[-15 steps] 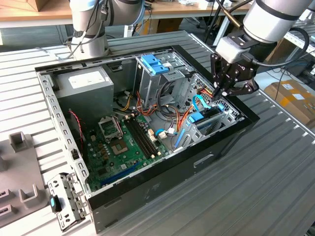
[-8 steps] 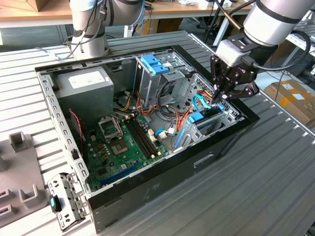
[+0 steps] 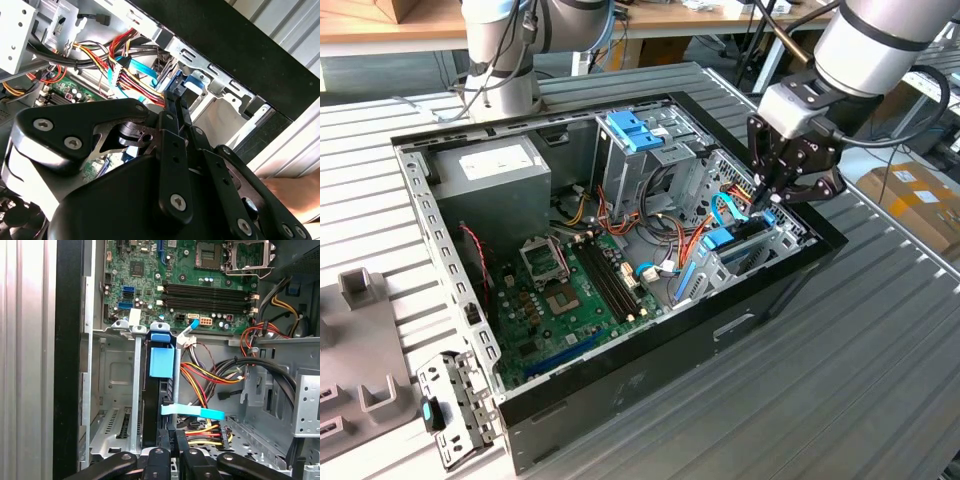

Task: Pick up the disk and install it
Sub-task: 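Insert the second disk wire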

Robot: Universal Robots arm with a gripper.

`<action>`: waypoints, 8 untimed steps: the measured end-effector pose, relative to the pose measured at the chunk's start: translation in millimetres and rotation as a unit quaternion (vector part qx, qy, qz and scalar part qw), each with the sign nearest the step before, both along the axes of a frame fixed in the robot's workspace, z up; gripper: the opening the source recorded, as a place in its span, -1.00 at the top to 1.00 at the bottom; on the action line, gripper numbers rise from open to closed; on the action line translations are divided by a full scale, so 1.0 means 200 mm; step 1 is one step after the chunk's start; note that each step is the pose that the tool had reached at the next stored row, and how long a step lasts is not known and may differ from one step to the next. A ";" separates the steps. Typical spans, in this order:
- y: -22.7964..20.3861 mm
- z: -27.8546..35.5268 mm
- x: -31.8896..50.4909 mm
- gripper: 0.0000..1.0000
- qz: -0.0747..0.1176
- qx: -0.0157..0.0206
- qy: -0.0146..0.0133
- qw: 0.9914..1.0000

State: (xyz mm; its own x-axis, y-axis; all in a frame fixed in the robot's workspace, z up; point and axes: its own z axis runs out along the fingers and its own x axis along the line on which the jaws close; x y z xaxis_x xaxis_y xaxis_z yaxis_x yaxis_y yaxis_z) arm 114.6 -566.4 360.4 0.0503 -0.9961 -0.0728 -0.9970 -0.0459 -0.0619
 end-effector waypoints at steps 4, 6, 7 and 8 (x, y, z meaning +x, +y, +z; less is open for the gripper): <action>-0.007 -0.016 0.000 0.67 0.000 0.000 0.000 1.000; -0.008 -0.019 0.000 0.67 -0.001 0.000 0.000 1.000; -0.008 -0.020 0.000 0.67 -0.001 0.000 0.000 1.000; -0.008 -0.020 0.000 0.67 -0.001 0.000 0.000 1.000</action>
State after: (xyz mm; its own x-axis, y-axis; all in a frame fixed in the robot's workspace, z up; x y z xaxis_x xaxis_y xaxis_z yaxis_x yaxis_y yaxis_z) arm 114.6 -568.0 356.4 0.0491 -0.9962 -0.0724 -0.9971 -0.0447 -0.0618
